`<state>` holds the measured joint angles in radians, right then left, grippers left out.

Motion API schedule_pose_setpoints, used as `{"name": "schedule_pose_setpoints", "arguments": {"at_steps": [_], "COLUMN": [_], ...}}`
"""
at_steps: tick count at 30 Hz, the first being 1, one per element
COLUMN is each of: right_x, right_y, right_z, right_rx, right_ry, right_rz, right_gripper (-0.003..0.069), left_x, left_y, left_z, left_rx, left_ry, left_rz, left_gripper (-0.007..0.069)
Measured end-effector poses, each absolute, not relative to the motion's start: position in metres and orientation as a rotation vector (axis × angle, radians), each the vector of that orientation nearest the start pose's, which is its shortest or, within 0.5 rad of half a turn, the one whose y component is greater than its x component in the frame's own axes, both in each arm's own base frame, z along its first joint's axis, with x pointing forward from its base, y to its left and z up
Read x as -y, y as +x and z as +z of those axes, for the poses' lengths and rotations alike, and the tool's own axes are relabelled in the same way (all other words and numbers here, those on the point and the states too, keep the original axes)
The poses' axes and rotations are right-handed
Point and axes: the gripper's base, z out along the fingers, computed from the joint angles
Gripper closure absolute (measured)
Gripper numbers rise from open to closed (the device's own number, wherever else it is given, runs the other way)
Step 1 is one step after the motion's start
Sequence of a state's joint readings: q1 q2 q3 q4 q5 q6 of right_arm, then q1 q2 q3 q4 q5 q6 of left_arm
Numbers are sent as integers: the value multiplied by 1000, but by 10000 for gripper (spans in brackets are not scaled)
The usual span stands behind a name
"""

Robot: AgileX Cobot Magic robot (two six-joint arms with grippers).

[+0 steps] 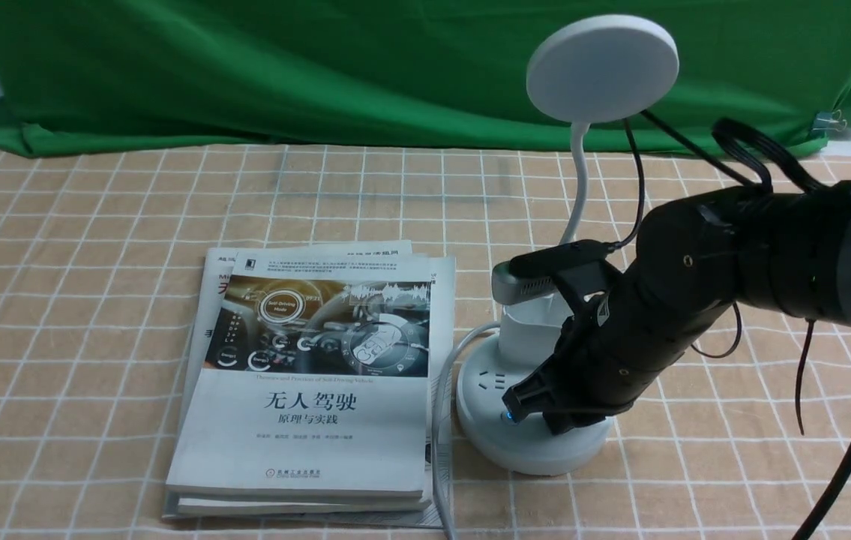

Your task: Turn off the desk lamp on the light coffee tablecloth by hand.

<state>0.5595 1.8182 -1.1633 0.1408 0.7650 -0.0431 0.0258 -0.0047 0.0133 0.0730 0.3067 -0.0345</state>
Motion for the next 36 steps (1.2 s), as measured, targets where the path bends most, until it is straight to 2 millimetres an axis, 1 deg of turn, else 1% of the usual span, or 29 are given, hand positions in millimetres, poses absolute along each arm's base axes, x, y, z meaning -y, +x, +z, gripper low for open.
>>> {"name": "schedule_pose_setpoints", "arguments": {"at_steps": [6, 8, 12, 17, 25, 29, 31, 35, 36], "right_x": [-191, -191, -192, -195, -196, -194, -193, -189, -189], "right_y": [289, 288, 290, 294, 295, 293, 292, 288, 288], "right_z": [208, 211, 203, 180, 179, 185, 192, 216, 216], "right_rx": [-2767, -2760, -2780, -2842, -2843, -2825, -2808, -2741, -2741], "right_ry": [-710, -706, -712, -726, -727, -724, -716, -695, -697], "right_rz": [269, 273, 264, 238, 237, 242, 251, 252, 250], "right_gripper": [628, 628, 628, 628, 629, 629, 629, 629, 629], "left_x": [-3, -3, -3, -3, -3, -3, -3, -3, -3], "left_y": [54, 54, 54, 54, 54, 54, 54, 54, 54], "left_z": [181, 181, 181, 181, 181, 181, 181, 181, 181], "left_rx": [-1799, -1799, -1799, -1799, -1799, -1799, -1799, -1799, -1799], "left_ry": [-7, -7, -7, -7, -7, -7, -7, -7, -7], "left_rz": [63, 63, 63, 63, 63, 63, 63, 63, 63], "left_gripper": [620, 620, 620, 620, 620, 620, 620, 620, 620]}}
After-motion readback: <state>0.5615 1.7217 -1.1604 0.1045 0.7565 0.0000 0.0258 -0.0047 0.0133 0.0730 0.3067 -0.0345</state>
